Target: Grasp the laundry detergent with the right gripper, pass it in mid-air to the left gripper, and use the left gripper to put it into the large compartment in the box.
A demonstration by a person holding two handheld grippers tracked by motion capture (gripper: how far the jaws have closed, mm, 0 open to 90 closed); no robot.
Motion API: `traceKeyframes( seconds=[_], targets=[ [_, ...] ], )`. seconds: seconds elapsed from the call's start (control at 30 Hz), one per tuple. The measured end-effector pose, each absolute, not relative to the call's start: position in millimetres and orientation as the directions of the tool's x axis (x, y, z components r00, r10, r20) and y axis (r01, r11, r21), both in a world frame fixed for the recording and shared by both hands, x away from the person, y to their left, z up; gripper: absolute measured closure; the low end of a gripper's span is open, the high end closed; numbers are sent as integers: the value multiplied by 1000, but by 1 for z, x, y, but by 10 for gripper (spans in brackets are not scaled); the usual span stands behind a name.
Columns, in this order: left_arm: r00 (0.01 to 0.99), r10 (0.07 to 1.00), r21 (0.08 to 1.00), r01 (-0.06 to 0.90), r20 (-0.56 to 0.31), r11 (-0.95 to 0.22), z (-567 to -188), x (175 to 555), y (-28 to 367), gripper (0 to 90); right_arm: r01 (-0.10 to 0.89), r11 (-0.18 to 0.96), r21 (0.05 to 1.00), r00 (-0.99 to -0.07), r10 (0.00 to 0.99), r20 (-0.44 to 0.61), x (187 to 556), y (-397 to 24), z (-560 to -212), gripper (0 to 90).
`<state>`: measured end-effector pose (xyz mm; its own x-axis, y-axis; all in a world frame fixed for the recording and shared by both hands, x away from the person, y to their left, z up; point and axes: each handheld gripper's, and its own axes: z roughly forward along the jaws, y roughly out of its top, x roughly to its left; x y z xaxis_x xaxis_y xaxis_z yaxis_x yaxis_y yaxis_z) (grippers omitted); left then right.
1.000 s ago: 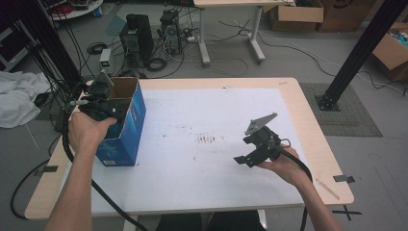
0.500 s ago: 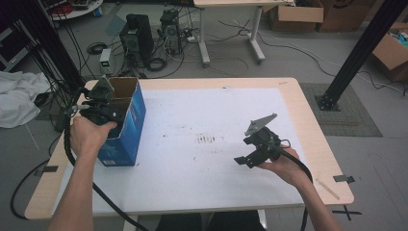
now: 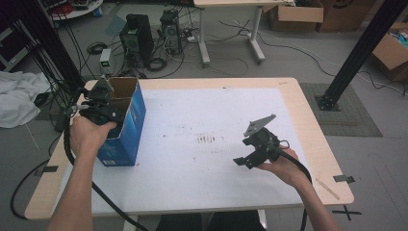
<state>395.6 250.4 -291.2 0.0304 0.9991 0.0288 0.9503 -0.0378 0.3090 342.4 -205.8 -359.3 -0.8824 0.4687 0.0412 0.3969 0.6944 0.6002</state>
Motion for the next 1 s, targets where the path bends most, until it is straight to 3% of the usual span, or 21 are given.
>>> traceKeyframes(
  seconds=[0.77,1.0],
  targets=[
    [42,999,304,951,20,-46,-292,394,250,368,394,696,600,-883,468,38,341,-205,-359,187],
    [42,999,297,954,11,-44,-291,394,250,321,395,696,599,-883,468,37,341,-206,-359,187]
  ],
)
